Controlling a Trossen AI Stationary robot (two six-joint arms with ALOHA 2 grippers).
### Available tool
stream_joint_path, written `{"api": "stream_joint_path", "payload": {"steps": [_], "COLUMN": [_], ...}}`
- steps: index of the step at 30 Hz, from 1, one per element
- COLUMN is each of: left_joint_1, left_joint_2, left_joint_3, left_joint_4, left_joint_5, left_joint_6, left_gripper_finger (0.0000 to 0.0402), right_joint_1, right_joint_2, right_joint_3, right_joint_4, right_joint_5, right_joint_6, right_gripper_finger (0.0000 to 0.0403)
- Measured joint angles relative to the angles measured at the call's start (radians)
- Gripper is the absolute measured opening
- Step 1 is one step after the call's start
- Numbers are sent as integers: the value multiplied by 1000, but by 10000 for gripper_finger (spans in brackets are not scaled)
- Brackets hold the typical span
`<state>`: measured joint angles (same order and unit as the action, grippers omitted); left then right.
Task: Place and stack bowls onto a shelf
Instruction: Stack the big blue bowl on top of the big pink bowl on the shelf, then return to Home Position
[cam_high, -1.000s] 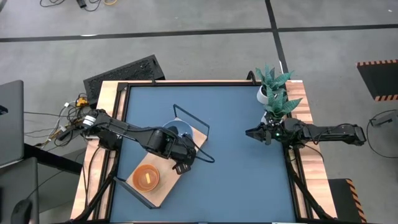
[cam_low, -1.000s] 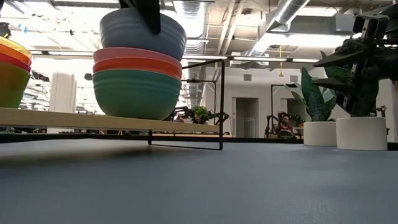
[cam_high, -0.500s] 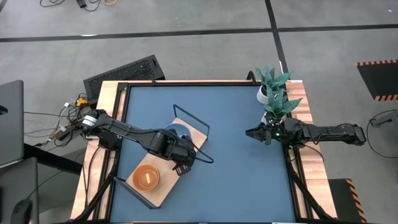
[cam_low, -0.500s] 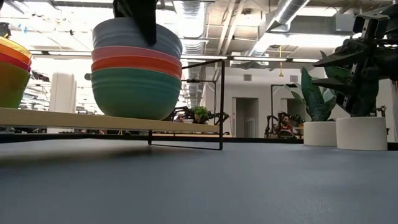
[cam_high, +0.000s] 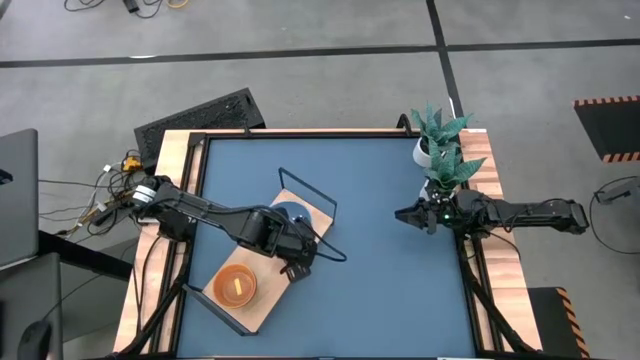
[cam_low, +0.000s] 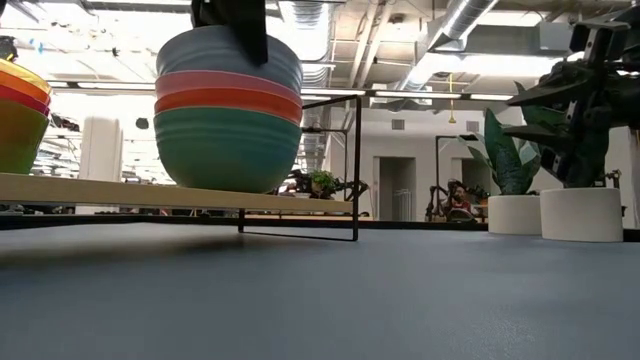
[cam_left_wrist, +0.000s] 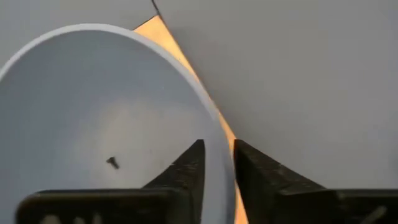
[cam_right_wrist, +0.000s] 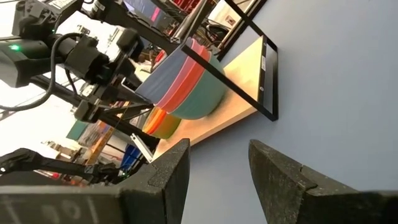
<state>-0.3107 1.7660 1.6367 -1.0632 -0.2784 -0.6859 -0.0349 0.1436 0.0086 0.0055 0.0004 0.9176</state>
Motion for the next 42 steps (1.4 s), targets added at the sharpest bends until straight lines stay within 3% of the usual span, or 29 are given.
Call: {"api": "stream_joint_path", "payload": {"steps": [8,11,21,25,30,35,37,42], "left_joint_1": [0,-1,-3,-20,-79,-147,-164,-182], "left_joint_2": [1,2,-9,-9,-8,2,2,3], "left_joint_3": [0,0,80,134,148,118,76,-17], "left_joint_4": [-48,-69,-88,-95,-101,-105,-98,-69], "left_joint_5": [-65,-110,-82,-185,-379,-571,-608,-625], "left_joint_6": [-13,-44,-68,-95,-140,-260,-331,-476], "left_gripper_finger": [136,139,139,138,111,39,11,5], "right_joint_1": [0,0,0,0,0,0,0,0], "right_joint_2": [0,0,0,0,0,0,0,0], "right_joint_3": [0,0,0,0,0,0,0,0], "right_joint_4": [0,1,1,1,1,2,2,2], "right_joint_5": [-7,-9,-11,-12,-12,-12,-12,-12], "right_joint_6": [-2,-6,-10,-10,-9,-9,-9,-9], "right_gripper_finger": [189,189,189,189,189,189,189,189]}}
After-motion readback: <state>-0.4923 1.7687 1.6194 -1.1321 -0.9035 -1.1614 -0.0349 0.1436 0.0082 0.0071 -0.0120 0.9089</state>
